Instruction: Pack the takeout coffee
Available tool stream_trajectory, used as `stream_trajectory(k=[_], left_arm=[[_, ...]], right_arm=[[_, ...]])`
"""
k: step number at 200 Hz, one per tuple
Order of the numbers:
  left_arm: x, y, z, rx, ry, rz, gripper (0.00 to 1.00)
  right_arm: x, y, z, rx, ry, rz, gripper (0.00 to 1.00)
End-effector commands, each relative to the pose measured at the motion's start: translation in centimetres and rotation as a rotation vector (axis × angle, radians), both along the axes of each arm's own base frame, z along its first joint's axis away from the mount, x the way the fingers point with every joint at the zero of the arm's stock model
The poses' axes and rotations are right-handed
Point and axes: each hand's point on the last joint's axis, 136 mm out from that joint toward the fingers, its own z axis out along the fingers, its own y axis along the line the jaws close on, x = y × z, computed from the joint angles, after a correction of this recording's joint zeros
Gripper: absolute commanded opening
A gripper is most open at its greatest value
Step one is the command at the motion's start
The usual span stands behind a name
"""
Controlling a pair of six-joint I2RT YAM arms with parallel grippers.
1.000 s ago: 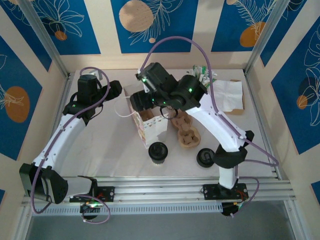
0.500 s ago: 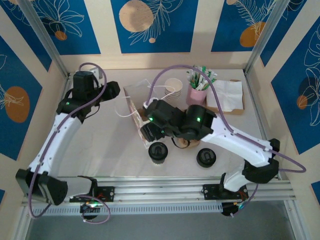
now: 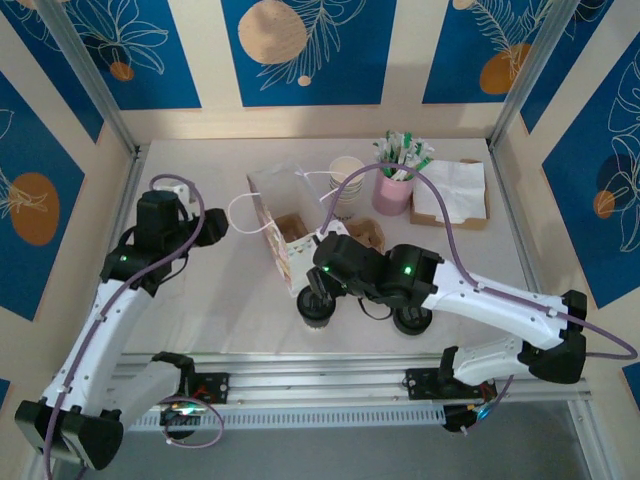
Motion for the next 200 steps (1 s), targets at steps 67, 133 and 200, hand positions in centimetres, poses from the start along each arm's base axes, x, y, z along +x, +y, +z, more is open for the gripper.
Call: stream_trajectory(k=[67,133,200], left_arm=[[-1.3,1.3,0.0,0.019,-0.102,0.046,0.57],[-1.4,1.1,-0.7,-0.003,-0.084,0.045,0.60],[-0.6,0.4,-2.4,-0.015,-0.005,0.016,0.60]], right_arm=[[4.4,1.4,-3.4,0.121,0.051,-0.146,0.42],[7.4,3.0,-4.8,0.119,0.011,-0.155,0.40],[9.3,3.6,-5.4,0.153,0.046,-0.137,0.40]])
